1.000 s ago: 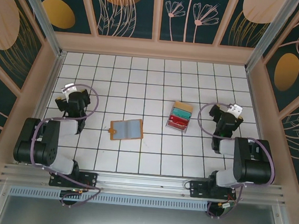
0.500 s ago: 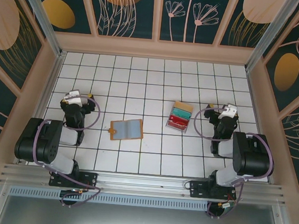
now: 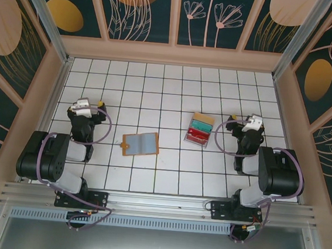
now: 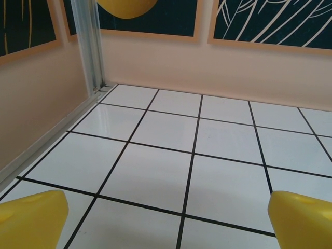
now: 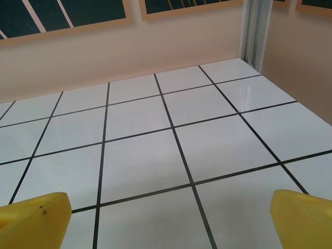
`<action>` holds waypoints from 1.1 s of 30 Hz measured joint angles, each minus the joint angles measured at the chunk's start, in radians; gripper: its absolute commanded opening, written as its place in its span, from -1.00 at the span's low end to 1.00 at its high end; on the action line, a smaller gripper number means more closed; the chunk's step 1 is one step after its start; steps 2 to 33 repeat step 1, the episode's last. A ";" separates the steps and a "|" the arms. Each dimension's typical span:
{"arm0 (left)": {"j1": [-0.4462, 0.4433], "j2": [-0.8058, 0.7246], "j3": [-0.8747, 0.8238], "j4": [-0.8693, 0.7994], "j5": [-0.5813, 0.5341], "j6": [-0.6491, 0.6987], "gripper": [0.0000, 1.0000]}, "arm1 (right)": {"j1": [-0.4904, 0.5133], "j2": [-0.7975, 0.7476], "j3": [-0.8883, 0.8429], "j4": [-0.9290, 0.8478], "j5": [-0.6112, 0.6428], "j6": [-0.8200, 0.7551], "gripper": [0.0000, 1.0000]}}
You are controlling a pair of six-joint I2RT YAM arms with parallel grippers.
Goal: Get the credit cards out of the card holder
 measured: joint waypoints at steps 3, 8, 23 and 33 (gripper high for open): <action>0.000 0.000 0.000 0.000 0.001 0.001 0.97 | 0.000 0.000 0.000 0.000 0.000 0.000 0.97; 0.000 0.000 0.000 0.000 0.001 0.001 0.97 | 0.000 0.000 0.000 0.000 0.000 0.000 0.97; 0.000 0.000 0.000 0.000 0.001 0.001 0.97 | 0.000 0.000 0.000 0.000 0.000 0.000 0.97; 0.000 0.000 0.000 0.000 0.001 0.001 0.97 | 0.000 0.000 0.000 0.000 0.000 0.000 0.97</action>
